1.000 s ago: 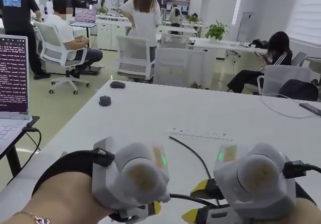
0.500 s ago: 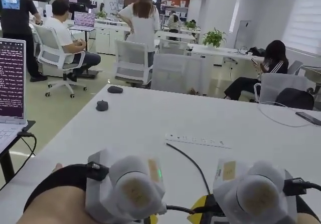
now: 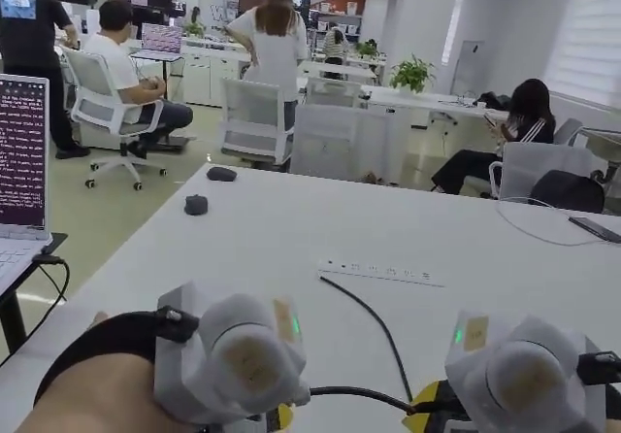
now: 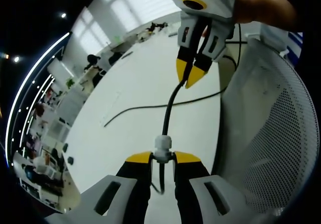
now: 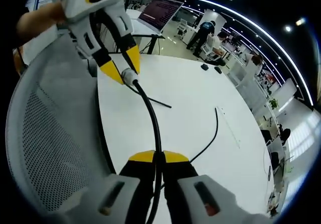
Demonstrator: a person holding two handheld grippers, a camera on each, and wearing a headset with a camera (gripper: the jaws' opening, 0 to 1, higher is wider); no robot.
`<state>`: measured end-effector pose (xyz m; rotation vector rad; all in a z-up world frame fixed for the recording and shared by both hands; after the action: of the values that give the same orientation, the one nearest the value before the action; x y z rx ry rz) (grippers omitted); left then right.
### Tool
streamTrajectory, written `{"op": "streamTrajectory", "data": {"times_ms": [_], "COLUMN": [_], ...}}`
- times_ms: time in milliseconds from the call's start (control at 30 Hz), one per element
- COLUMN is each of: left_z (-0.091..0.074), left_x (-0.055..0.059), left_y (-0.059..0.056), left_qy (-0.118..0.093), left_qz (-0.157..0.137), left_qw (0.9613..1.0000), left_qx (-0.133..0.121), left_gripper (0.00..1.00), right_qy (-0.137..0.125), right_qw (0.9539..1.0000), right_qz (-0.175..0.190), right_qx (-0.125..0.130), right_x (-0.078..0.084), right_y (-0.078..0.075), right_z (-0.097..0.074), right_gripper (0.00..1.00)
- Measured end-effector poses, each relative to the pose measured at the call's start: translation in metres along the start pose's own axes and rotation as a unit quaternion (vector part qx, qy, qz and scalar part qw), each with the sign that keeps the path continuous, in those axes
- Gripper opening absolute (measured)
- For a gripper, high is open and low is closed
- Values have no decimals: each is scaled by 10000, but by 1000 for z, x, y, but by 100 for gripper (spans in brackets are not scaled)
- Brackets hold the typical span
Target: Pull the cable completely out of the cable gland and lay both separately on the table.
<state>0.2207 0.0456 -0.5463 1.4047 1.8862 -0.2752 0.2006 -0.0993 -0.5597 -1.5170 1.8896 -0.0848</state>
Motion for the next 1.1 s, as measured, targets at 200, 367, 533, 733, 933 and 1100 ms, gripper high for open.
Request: {"op": "streamTrajectory", "data": {"times_ms": [200, 367, 533, 733, 933, 1100], "left_z": [1, 2, 1, 5, 4, 5], "left_x": [0, -2, -9, -7, -7, -5], "left_y": [-1, 0, -3, -9, -9, -5], "left_qy": [39, 51, -23, 69, -8, 44], "left_qz": [28, 50, 64, 207, 134, 147], "left_qw": [10000, 10000, 10000, 9997, 9998, 9998], "left_qx": [-5, -2, 36, 78, 153, 107], "left_gripper": [16, 16, 16, 16, 16, 16], "right_qy": [185, 79, -490, -511, -558, -506], "right_qw": [9997, 9998, 9986, 9974, 9974, 9981], "right_qz": [169, 117, -91, -353, -162, -91], "right_qx": [74, 161, -181, -355, -416, -351], "right_x": [3, -19, -62, -74, -67, -60], "right_y": [-3, -2, 11, 15, 14, 11], "right_z": [2, 7, 12, 20, 20, 19], "right_gripper": [14, 43, 36, 8, 3, 3]}}
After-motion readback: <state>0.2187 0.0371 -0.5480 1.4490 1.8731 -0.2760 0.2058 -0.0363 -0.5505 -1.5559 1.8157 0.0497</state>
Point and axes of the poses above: the centre of the closed fingertips' face, and the gripper's own axes: z roughly forward along the fingers, y roughly to its left, x roughly out of its underside, the point moved 4 cm from there along -z, roughly backward along the fingers, and after that the axes turned 13 degrees about -z, right-handed, at the moved point
